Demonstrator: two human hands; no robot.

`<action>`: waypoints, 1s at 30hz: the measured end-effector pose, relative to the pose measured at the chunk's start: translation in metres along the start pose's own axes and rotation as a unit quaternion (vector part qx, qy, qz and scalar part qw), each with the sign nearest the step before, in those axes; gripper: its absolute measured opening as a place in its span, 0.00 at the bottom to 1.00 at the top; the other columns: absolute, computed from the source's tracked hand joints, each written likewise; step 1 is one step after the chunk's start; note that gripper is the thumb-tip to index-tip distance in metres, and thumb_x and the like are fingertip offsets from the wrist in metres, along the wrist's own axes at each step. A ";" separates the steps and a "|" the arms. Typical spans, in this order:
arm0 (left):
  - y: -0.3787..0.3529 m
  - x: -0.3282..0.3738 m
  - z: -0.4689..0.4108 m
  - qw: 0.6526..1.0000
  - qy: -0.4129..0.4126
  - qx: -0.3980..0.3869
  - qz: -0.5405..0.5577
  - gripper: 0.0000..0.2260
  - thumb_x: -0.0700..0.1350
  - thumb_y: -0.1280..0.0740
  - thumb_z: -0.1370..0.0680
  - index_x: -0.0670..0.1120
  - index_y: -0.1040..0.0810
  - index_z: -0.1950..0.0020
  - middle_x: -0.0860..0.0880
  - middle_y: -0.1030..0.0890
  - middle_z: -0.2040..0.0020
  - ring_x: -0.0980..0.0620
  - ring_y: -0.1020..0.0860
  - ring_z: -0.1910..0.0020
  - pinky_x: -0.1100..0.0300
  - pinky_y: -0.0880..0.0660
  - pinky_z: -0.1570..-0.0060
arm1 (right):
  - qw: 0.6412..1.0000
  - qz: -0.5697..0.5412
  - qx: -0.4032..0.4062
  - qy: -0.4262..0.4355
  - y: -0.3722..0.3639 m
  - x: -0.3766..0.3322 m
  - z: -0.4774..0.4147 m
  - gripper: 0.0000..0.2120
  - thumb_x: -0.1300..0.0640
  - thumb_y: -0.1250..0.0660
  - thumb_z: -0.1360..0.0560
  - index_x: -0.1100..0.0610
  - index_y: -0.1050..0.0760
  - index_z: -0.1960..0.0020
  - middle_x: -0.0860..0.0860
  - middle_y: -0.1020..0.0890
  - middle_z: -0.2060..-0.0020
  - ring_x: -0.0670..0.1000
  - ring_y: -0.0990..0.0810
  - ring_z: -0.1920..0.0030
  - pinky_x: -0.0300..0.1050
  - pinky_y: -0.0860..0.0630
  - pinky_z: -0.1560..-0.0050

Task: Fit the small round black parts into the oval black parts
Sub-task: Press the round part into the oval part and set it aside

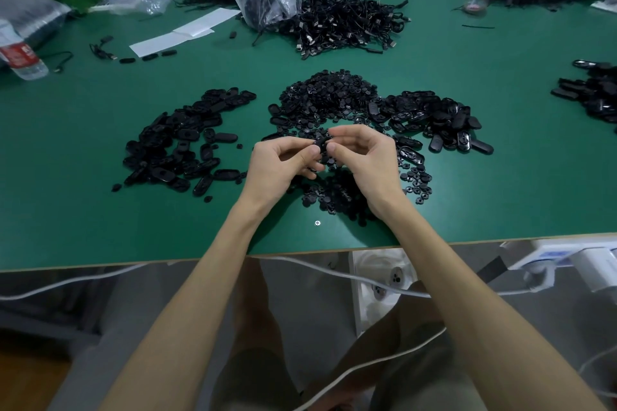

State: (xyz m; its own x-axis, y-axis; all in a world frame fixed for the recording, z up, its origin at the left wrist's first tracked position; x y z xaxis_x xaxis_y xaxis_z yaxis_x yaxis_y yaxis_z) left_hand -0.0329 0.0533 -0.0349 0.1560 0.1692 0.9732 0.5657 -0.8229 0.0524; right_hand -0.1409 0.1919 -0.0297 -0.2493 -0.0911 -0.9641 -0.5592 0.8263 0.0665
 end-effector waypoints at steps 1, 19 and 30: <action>0.000 0.000 0.000 1.000 -0.001 0.000 -0.001 0.05 0.38 0.27 0.20 0.39 0.16 0.46 0.44 0.13 0.58 0.46 0.13 0.60 0.58 0.17 0.61 | 1.000 0.002 0.001 -0.001 0.000 0.000 0.000 0.09 0.65 0.24 0.25 0.58 0.16 0.46 0.48 0.13 0.56 0.45 0.15 0.54 0.39 0.19 0.51; -0.002 -0.002 0.000 0.998 -0.005 0.002 -0.057 0.06 0.39 0.24 0.22 0.39 0.15 0.47 0.41 0.13 0.61 0.43 0.13 0.60 0.55 0.17 0.58 | 0.990 0.138 0.035 0.019 -0.005 -0.008 0.005 0.05 0.61 0.24 0.25 0.58 0.15 0.49 0.47 0.14 0.61 0.40 0.16 0.59 0.32 0.23 0.55; -0.003 -0.001 0.001 0.997 -0.002 0.003 -0.083 0.08 0.40 0.24 0.22 0.38 0.16 0.45 0.42 0.12 0.58 0.45 0.12 0.58 0.57 0.20 0.64 | 0.993 0.104 0.039 0.031 -0.003 -0.010 0.006 0.04 0.64 0.25 0.25 0.58 0.16 0.51 0.46 0.14 0.61 0.38 0.18 0.61 0.30 0.26 0.57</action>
State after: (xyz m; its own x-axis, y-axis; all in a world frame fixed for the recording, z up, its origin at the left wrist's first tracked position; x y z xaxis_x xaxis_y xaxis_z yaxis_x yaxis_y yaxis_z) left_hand -0.0340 0.0561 -0.0365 0.0641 0.3052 0.9501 0.5884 -0.7806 0.2111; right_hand -0.1314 0.1935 -0.0221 -0.4030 0.0544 -0.9136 -0.4272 0.8716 0.2404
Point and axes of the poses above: each hand's wrist, its own z-axis away from the middle knuckle, its own y-axis out of the back of the hand, x = y × z, the point moved 1 cm from there along -z, towards the middle knuckle
